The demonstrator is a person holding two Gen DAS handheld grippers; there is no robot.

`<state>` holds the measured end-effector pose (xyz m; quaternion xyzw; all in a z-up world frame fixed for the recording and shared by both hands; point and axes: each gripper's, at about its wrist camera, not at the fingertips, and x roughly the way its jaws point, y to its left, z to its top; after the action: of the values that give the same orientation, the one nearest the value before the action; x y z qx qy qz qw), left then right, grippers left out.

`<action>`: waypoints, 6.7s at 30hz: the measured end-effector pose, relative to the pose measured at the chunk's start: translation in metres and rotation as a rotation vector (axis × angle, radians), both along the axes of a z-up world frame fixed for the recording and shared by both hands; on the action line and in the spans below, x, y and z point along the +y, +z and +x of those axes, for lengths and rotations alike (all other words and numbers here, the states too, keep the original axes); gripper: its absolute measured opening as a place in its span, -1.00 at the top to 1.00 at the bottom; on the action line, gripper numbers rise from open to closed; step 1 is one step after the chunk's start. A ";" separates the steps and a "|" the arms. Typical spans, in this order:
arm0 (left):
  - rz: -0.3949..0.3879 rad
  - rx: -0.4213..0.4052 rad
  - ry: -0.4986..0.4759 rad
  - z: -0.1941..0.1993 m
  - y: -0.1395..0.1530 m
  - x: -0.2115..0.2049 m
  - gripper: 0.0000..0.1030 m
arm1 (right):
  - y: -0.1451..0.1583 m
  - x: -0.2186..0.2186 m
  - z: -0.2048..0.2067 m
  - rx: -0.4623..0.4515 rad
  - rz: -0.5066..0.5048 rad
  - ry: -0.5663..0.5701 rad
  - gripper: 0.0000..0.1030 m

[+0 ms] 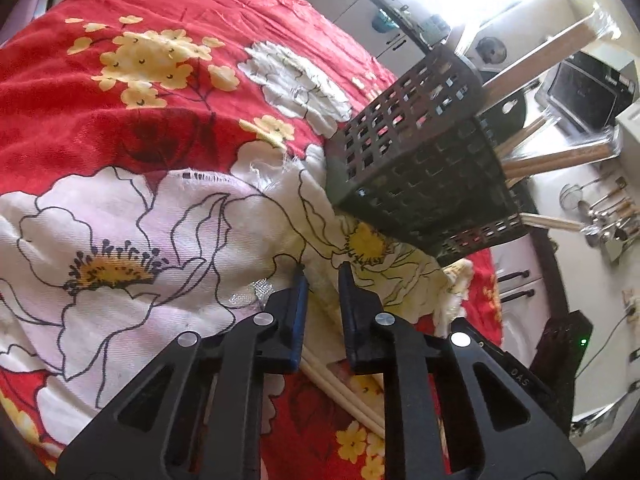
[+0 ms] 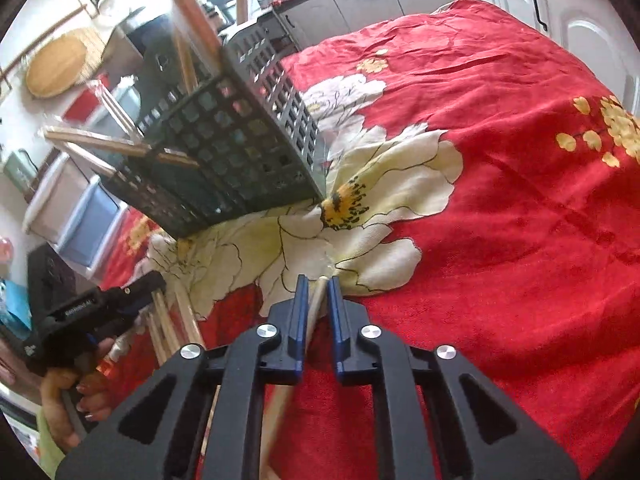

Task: Organize utensils
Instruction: 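Lift both chopsticks upright, carry them over the caddy and lower them in, then open the left tool inside the caddy while the right tool releases its chopstick, then move both open tools down toward the wrapped chopsticks beside the caddy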

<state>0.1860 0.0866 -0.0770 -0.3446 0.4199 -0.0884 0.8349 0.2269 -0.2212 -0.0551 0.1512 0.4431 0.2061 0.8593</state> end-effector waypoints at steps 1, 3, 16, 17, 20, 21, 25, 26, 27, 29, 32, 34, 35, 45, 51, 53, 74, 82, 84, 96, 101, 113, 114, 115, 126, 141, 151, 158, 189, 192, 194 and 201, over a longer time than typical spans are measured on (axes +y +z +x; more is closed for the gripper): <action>-0.003 -0.013 0.002 -0.002 0.003 0.000 0.82 | 0.002 -0.002 -0.001 -0.004 0.010 -0.001 0.83; -0.001 -0.039 0.005 -0.006 0.011 0.001 0.83 | 0.009 -0.006 -0.004 -0.023 0.031 -0.002 0.84; 0.078 -0.271 0.005 -0.041 0.088 -0.006 0.90 | 0.082 0.009 -0.041 -0.247 0.071 0.082 0.88; 0.087 -0.289 0.003 -0.044 0.094 -0.007 0.91 | 0.087 0.010 -0.044 -0.264 0.072 0.088 0.88; 0.108 -0.333 -0.006 -0.051 0.110 -0.011 0.92 | 0.105 0.014 -0.054 -0.327 0.070 0.106 0.88; 0.117 -0.350 -0.009 -0.054 0.116 -0.013 0.92 | 0.110 0.014 -0.057 -0.343 0.071 0.109 0.88; 0.128 -0.393 -0.025 -0.060 0.130 -0.018 0.93 | 0.128 0.017 -0.069 -0.417 0.061 0.122 0.89; 0.130 -0.402 -0.028 -0.062 0.133 -0.019 0.93 | 0.131 0.017 -0.071 -0.428 0.061 0.124 0.89; 0.132 -0.410 -0.031 -0.063 0.135 -0.021 0.93 | 0.134 0.017 -0.073 -0.442 0.057 0.123 0.89; 0.132 -0.427 -0.039 -0.065 0.141 -0.023 0.93 | 0.139 0.017 -0.077 -0.469 0.051 0.121 0.89; 0.136 -0.451 -0.051 -0.067 0.149 -0.027 0.93 | 0.146 0.017 -0.082 -0.500 0.046 0.116 0.89; 0.136 -0.466 -0.061 -0.068 0.155 -0.030 0.93 | 0.150 0.016 -0.084 -0.515 0.048 0.112 0.89; 0.139 -0.474 -0.066 -0.069 0.158 -0.032 0.93 | 0.153 0.016 -0.086 -0.527 0.045 0.109 0.89; 0.162 -0.551 -0.115 -0.068 0.186 -0.051 0.94 | 0.170 0.009 -0.095 -0.600 0.043 0.081 0.89; 0.189 -0.588 -0.135 -0.062 0.201 -0.062 0.94 | 0.181 0.009 -0.094 -0.637 0.041 0.071 0.89; 0.203 -0.604 -0.139 -0.059 0.208 -0.066 0.94 | 0.184 0.009 -0.094 -0.653 0.035 0.070 0.89; 0.294 -0.707 -0.090 -0.028 0.266 -0.074 0.94 | 0.236 0.015 -0.071 -0.808 0.015 0.029 0.89; 0.312 -0.727 -0.019 -0.015 0.283 -0.057 0.94 | 0.254 0.016 -0.064 -0.880 0.008 0.010 0.89; 0.317 -0.733 0.000 -0.014 0.286 -0.054 0.94 | 0.258 0.017 -0.063 -0.899 0.006 0.009 0.89; 0.385 -0.735 0.125 -0.001 0.285 -0.030 0.94 | 0.257 0.027 -0.035 -0.937 -0.012 -0.030 0.89; 0.413 -0.720 0.132 0.004 0.273 -0.030 0.94 | 0.242 0.029 -0.021 -0.923 -0.024 -0.055 0.89; 0.473 -0.668 0.106 0.012 0.244 -0.035 0.94 | 0.211 0.035 0.006 -0.907 -0.044 -0.086 0.89; 0.472 -0.660 0.103 0.012 0.241 -0.035 0.94 | 0.208 0.035 0.008 -0.904 -0.045 -0.089 0.89; 0.471 -0.653 0.099 0.013 0.238 -0.035 0.94 | 0.205 0.035 0.009 -0.900 -0.045 -0.091 0.89; 0.461 -0.593 0.063 0.019 0.210 -0.039 0.93 | 0.176 0.037 0.022 -0.832 -0.050 -0.100 0.88; 0.433 -0.553 0.065 0.012 0.197 -0.031 0.27 | 0.161 0.029 0.017 -0.733 -0.064 -0.129 0.24; 0.427 -0.590 0.071 -0.011 0.206 -0.029 -0.47 | 0.165 0.025 -0.006 -0.730 -0.073 -0.115 -0.10; 0.431 -0.622 0.101 -0.033 0.212 -0.029 -0.80 | 0.168 0.024 -0.025 -0.735 -0.071 -0.081 -0.22; 0.364 -0.447 0.120 -0.069 0.147 -0.013 -0.80 | 0.139 0.035 -0.066 -0.642 -0.106 0.046 -0.29; 0.357 -0.425 0.124 -0.071 0.141 -0.009 -0.80 | 0.132 0.042 -0.067 -0.623 -0.117 0.076 -0.29; 0.348 -0.407 0.126 -0.072 0.134 -0.005 -0.80 | 0.127 0.047 -0.068 -0.610 -0.125 0.097 -0.29; 0.307 -0.336 0.115 -0.073 0.111 0.005 -0.80 | 0.108 0.063 -0.065 -0.547 -0.163 0.168 -0.29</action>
<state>0.1133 0.0918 0.0344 -0.2172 0.2634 -0.0320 0.9394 0.1620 -0.1587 0.0533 -0.0168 0.2209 0.2733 0.9361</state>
